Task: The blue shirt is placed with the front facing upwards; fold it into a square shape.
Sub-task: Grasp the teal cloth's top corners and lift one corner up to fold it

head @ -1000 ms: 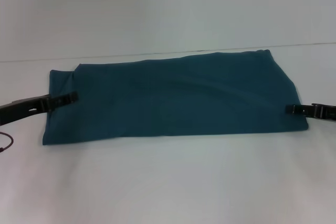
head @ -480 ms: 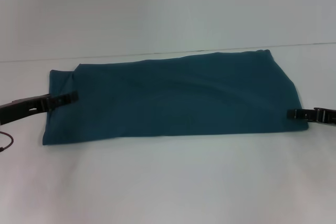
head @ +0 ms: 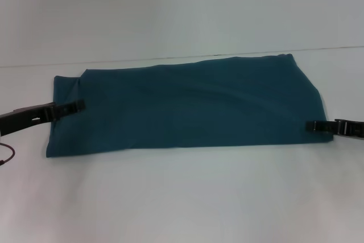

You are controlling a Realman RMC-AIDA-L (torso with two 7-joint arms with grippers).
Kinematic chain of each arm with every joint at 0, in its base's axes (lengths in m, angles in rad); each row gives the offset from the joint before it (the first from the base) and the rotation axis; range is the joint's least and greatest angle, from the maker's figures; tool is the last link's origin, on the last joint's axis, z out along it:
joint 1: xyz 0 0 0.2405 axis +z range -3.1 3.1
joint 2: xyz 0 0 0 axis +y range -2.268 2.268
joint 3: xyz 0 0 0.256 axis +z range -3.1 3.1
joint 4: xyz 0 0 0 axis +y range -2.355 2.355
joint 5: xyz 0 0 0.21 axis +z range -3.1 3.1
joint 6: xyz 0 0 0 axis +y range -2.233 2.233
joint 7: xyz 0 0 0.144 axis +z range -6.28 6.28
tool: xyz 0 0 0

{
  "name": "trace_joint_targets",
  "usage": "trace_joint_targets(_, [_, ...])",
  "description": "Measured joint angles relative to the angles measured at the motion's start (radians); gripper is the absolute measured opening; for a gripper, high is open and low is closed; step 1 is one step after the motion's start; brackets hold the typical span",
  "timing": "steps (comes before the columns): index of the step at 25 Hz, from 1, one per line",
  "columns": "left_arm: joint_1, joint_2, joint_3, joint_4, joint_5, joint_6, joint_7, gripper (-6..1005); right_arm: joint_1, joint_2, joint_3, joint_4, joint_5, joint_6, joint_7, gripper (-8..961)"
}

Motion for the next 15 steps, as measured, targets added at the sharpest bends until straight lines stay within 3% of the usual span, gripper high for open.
trace_joint_targets(7, [0.001,0.0,0.0,0.0,0.0,0.0,0.0,892,-0.005,0.0,0.005,-0.004,0.0,0.0,0.0,733])
trace_joint_targets(12, [0.002,0.0,0.0,0.0,0.0,-0.005,0.0,892,-0.005,-0.002,0.0,0.002,0.0,0.01,-0.006,525])
trace_joint_targets(15, [0.004,0.0,0.0,-0.001,0.0,-0.007,0.001,892,-0.005,-0.002,0.0,0.001,0.0,0.01,-0.007,458])
